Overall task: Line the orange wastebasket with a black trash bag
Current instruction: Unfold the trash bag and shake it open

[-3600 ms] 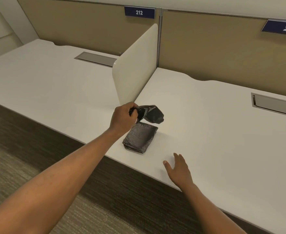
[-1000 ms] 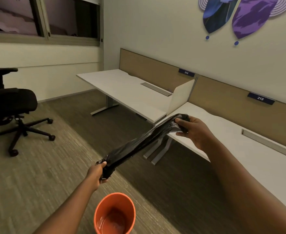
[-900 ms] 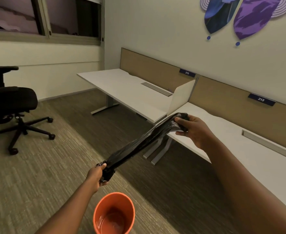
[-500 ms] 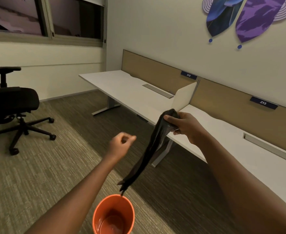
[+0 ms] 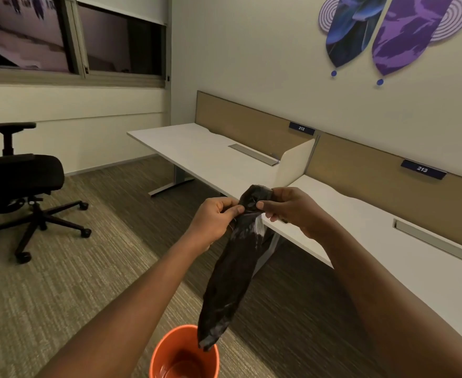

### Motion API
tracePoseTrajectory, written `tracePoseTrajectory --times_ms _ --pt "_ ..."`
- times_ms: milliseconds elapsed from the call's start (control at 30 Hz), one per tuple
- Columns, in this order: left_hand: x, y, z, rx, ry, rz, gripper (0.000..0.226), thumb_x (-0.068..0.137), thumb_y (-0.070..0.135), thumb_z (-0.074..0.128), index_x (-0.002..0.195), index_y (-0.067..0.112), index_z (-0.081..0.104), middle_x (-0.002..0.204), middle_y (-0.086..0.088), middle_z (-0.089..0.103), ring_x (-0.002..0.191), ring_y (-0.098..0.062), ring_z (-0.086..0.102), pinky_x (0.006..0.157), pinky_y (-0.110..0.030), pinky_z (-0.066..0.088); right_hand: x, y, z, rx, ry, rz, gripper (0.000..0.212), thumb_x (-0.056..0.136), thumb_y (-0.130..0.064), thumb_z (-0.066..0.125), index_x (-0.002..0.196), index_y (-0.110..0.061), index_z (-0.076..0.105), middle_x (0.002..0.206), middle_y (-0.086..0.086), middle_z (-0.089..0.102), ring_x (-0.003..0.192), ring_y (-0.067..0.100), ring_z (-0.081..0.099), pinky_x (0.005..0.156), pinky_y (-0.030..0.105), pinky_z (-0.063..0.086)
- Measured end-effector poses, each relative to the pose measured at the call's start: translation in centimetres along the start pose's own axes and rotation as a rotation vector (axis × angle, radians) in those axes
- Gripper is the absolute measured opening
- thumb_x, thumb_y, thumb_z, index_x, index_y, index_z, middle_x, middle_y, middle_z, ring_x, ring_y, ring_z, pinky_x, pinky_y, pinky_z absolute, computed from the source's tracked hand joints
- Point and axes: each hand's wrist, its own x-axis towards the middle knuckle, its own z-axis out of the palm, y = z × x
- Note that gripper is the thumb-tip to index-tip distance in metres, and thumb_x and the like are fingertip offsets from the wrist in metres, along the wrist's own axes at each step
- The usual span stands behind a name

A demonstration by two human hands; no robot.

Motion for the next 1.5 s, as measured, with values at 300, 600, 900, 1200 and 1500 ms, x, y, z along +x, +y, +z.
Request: tracePoseTrajectory --times_ms 300,600,900,1200,1500 --pt "-0.1 0.6 -0.8 0.001 0.290 -0.070 0.021 0.101 0.034 0.049 0.088 0.030 0.065 0.089 -0.010 0.072 0.086 -0.029 0.070 0.072 -0.051 0.061 0.7 0.8 -1.5 -0.217 0.062 -0.074 0.025 0.086 -0.035 0.077 0.076 -0.015 0.065 0.069 0.003 0.064 0.063 0.013 0.054 0.056 0.026 0.044" --pt "0.3 1.7 -1.9 -0.149 0.280 -0.007 0.025 0.100 0.029 0.058 0.078 0.029 0.071 0.073 0.009 0.075 0.069 -0.002 0.070 0.060 -0.016 0.056 0.1 2.6 -2.6 -0.507 0.378 -0.282 0.023 0.089 -0.030 0.074 0.073 -0.024 0.059 0.069 -0.007 0.060 0.063 0.012 0.054 0.054 0.029 0.038" --pt "-0.9 3.8 -4.8 -0.018 -0.153 0.018 0.017 0.091 0.034 0.071 0.097 0.019 0.073 0.092 -0.003 0.079 0.087 -0.016 0.076 0.076 -0.027 0.061 -0.5 2.7 -2.3 -0.091 0.442 -0.159 0.016 0.101 -0.025 0.058 0.109 -0.016 0.069 0.095 0.007 0.073 0.081 0.023 0.069 0.057 0.021 0.052" --pt "-4.1 3.9 1.4 0.328 -0.056 0.607 0.007 0.092 0.020 0.067 0.100 0.019 0.066 0.102 0.010 0.062 0.099 -0.007 0.064 0.086 -0.020 0.054 -2.7 0.2 3.5 0.535 0.253 0.041 0.043 0.088 -0.046 0.071 0.120 -0.018 0.069 0.106 0.008 0.075 0.098 0.024 0.074 0.085 0.040 0.060" --pt "-4.0 2.4 1.4 -0.060 0.250 0.065 0.030 0.086 0.056 0.066 0.097 0.029 0.062 0.093 0.004 0.068 0.088 -0.016 0.070 0.072 -0.026 0.059 -3.0 1.7 3.9 0.863 0.136 0.079 0.019 0.093 -0.016 0.066 0.082 -0.014 0.081 0.088 0.008 0.074 0.083 0.018 0.070 0.076 0.032 0.058"
